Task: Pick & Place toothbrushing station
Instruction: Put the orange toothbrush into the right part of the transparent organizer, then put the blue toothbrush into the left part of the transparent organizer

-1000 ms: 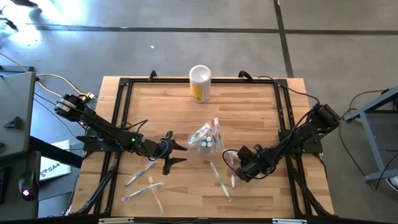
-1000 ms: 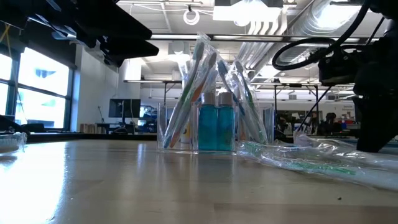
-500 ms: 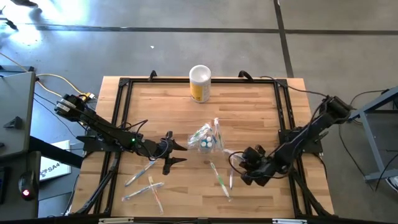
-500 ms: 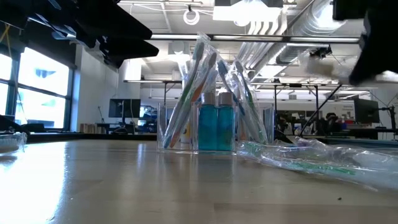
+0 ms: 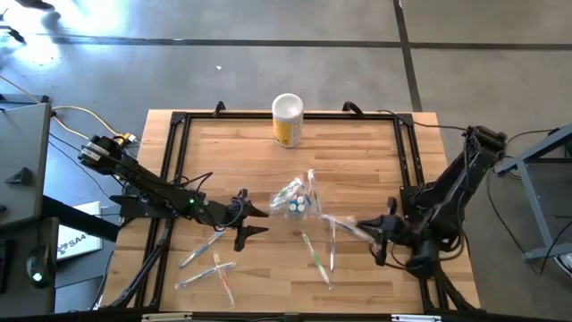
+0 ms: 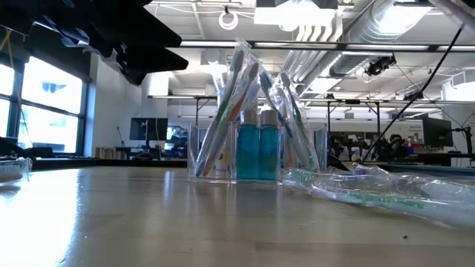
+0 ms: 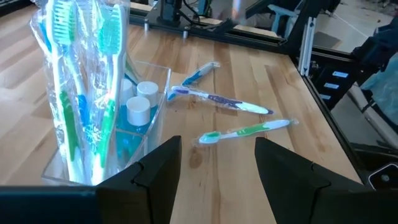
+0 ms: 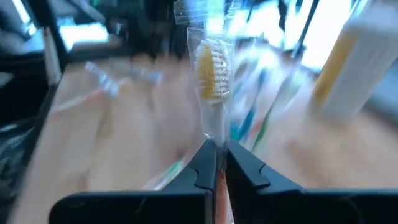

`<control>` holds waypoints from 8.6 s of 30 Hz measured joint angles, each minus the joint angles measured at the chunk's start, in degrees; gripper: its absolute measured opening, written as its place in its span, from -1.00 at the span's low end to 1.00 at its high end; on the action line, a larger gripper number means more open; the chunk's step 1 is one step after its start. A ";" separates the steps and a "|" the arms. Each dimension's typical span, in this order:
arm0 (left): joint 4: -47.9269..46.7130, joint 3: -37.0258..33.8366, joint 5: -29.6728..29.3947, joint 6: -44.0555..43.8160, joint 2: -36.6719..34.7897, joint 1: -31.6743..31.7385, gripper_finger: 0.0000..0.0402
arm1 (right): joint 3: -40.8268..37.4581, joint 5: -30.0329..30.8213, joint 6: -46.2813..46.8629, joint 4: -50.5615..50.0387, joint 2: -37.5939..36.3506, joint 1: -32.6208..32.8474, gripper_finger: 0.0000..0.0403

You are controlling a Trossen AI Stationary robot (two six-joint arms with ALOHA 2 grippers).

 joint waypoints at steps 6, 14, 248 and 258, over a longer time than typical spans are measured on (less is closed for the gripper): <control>1.95 0.05 0.02 -2.18 3.43 0.00 0.00 | -1.90 24.24 -4.26 1.36 1.79 5.63 -0.96; 4.60 0.02 0.09 -2.57 6.56 0.00 0.00 | -4.63 24.68 7.90 -2.17 2.39 2.05 -0.96; 24.52 28.35 4.02 27.42 28.15 2.29 0.00 | -8.46 -17.28 -57.74 72.40 15.28 -14.04 -0.93; 26.28 28.33 5.98 27.44 28.15 2.32 -0.06 | -8.46 -17.26 -58.15 72.62 15.28 -14.13 -0.93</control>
